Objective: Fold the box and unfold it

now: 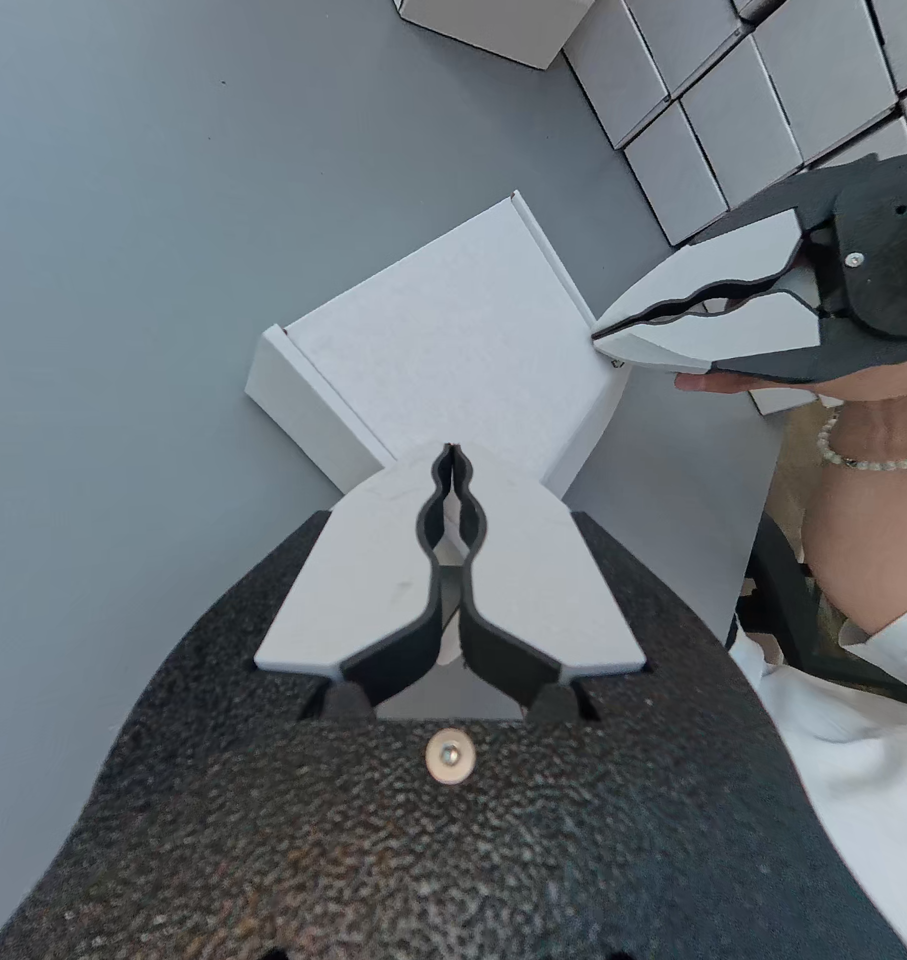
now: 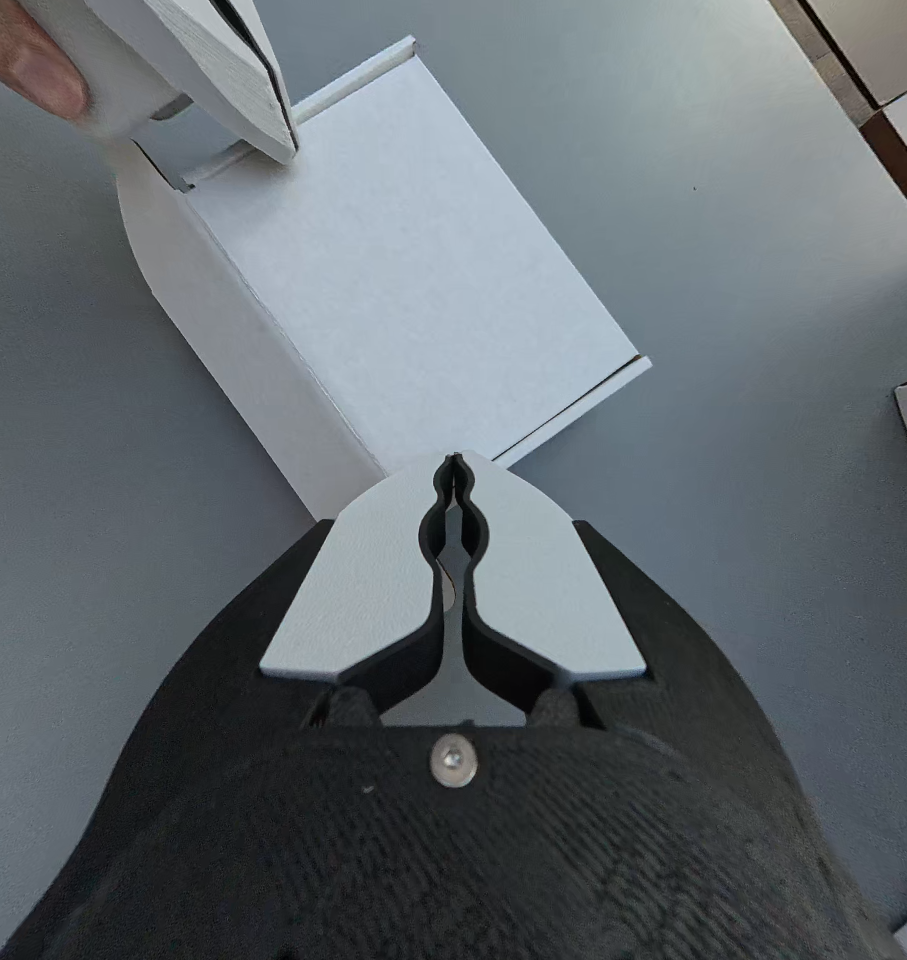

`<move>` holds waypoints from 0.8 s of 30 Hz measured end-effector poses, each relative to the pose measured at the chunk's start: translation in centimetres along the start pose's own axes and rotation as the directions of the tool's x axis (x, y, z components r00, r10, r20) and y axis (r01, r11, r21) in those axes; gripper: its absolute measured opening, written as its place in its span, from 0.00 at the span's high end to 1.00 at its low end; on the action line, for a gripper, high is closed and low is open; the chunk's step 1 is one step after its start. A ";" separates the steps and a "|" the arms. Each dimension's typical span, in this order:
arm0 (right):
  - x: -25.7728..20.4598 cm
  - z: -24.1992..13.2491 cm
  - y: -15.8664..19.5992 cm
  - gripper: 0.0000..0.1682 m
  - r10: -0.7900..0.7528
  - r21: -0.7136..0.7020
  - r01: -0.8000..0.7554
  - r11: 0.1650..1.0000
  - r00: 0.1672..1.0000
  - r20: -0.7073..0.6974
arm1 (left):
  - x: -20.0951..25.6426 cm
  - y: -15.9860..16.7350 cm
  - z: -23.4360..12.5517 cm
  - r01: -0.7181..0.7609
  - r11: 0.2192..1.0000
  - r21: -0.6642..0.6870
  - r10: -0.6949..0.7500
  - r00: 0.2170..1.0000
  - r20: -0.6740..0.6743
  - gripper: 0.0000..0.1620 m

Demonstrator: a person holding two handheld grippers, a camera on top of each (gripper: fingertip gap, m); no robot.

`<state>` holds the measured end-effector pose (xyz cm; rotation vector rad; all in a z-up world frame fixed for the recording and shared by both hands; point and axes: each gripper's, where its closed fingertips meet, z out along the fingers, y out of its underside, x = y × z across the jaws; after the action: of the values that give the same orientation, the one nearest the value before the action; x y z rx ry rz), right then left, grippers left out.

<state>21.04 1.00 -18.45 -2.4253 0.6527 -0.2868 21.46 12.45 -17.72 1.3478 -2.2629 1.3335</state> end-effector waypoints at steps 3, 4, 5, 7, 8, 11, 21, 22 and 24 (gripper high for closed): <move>1.3 -1.4 -0.4 0.91 0.120 0.115 -0.122 0.986 0.992 0.024 | 1.5 -2.2 -2.1 0.039 0.988 0.147 -0.024 0.994 -0.104 1.00; 1.8 -2.1 -0.8 0.88 0.167 0.172 -0.172 0.970 0.985 0.042 | 1.8 -2.2 -2.6 0.044 0.988 0.149 -0.025 0.992 -0.125 1.00; 2.2 -2.7 -1.0 0.85 0.212 0.225 -0.223 0.949 0.975 0.070 | 1.6 -2.0 -2.7 0.034 0.991 0.127 -0.020 0.994 -0.110 1.00; 3.1 -3.6 -1.4 0.80 0.305 0.295 -0.336 0.894 0.941 0.147 | 0.8 -1.1 -2.6 0.000 0.998 0.057 0.002 0.999 -0.046 1.00; 3.5 -3.8 -1.4 0.77 0.349 0.309 -0.393 0.866 0.918 0.190 | 0.5 -0.7 -2.3 -0.005 1.000 0.030 0.005 1.000 -0.031 1.00; 4.2 -3.4 -0.6 0.66 0.430 0.280 -0.499 0.820 0.860 0.273 | 0.3 -0.2 -1.5 0.017 1.000 -0.009 -0.017 0.999 -0.039 1.00; 4.2 -0.9 0.0 0.47 0.605 0.097 -0.736 0.670 0.617 0.503 | -1.2 0.8 -1.2 -0.024 1.000 -0.003 0.024 0.998 0.058 1.00; 4.3 -0.6 -0.2 0.48 0.630 0.073 -0.770 0.634 0.569 0.528 | -1.4 0.9 -1.4 -0.024 1.000 -0.002 0.024 0.997 0.068 1.00; 4.5 -0.2 -0.7 0.48 0.648 0.049 -0.803 0.594 0.514 0.562 | -1.6 1.0 -1.5 -0.023 1.000 0.011 0.023 0.997 0.074 1.00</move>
<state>25.04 -0.97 -17.63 -1.5909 1.2188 0.5502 21.22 14.78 -18.28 1.4011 -2.3284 1.3277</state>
